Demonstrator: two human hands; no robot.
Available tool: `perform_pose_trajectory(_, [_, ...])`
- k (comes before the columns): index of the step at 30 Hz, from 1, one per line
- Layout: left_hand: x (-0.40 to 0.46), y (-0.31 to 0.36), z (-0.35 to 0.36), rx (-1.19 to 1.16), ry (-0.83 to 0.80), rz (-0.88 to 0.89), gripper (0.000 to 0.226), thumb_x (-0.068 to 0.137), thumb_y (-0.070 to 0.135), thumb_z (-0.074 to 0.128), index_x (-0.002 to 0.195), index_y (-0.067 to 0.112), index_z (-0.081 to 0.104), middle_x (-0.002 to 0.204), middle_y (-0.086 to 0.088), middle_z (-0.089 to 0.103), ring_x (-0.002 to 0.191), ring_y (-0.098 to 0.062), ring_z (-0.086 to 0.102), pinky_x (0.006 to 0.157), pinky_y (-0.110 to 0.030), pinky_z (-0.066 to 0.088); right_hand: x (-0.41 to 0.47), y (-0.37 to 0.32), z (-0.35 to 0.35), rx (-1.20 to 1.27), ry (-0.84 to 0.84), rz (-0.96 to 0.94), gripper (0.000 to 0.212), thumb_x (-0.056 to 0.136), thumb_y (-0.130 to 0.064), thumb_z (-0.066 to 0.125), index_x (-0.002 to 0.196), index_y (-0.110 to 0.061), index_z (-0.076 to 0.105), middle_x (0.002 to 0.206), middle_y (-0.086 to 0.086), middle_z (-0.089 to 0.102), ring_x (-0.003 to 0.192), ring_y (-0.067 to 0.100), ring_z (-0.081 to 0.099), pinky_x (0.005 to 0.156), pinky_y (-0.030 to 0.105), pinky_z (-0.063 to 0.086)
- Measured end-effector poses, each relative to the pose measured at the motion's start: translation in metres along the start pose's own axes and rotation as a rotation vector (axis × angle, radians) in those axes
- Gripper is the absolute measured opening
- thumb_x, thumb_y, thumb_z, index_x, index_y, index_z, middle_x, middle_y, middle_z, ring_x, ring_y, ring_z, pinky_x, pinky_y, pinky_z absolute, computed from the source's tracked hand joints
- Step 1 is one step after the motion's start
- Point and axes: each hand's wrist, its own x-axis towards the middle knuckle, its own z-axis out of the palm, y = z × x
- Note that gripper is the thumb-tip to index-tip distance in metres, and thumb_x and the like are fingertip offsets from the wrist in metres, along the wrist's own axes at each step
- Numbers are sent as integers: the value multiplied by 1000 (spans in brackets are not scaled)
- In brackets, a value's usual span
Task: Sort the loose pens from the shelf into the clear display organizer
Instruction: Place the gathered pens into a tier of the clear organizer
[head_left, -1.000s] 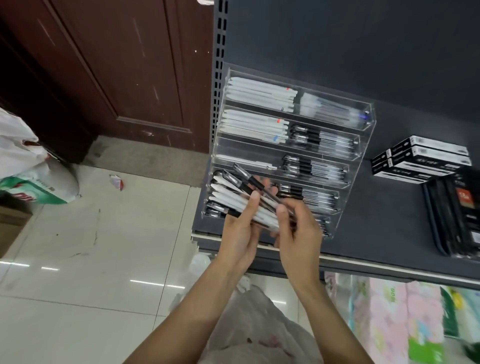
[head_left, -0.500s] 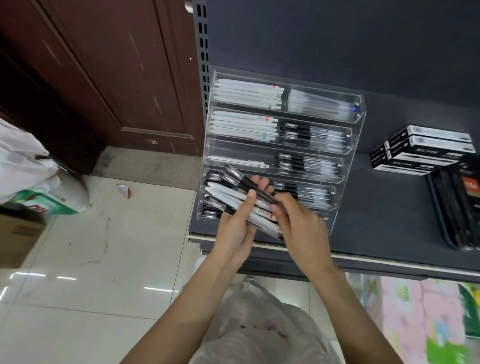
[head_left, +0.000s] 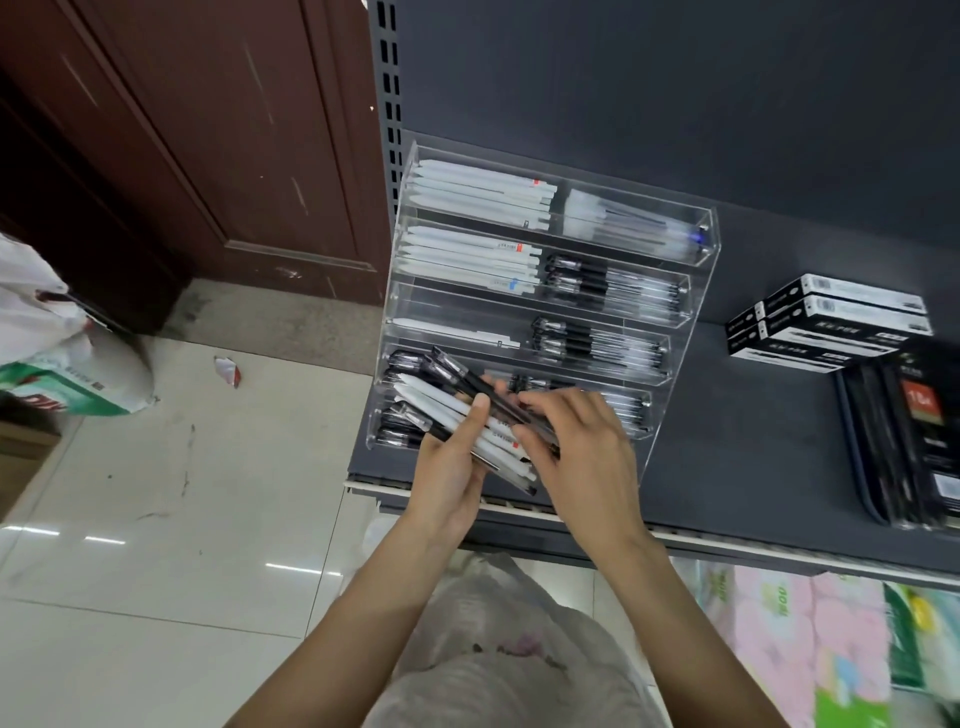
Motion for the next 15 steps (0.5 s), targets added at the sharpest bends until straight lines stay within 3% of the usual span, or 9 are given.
perform_pose_trajectory(4, [-2,-3,-6,-23,41,20,30,83,18,60,110,6,65,100,-8,71,93,-20,67,81,-33,55,7,3,0,157,-78,12,17,79,-15,74,95,-19,70,85,-6,68,75,12,62,63,26,52])
perform_pose_trajectory(7, [-5,4,-23,-129,69,65,29,89,15,54,117,10,61,110,-6,69,102,-18,66,79,-31,56,16,12,-1,283,-38,62,14,85,-17,70,98,-19,72,89,-8,68,67,8,61,62,24,54])
perform_pose_trajectory(13, [-14,20,-67,-257,164,148,25,90,14,51,113,13,60,108,-3,70,98,-15,68,77,-29,57,37,26,18,43,-100,-44,15,87,-16,67,100,-18,73,92,-3,68,68,15,64,58,27,52])
perform_pose_trajectory(15, [-17,21,-75,-266,186,154,22,94,13,47,112,15,60,110,-3,69,100,-15,67,85,-31,56,46,23,25,1,-125,-100,14,87,-15,66,100,-17,72,93,-2,69,74,17,66,61,27,52])
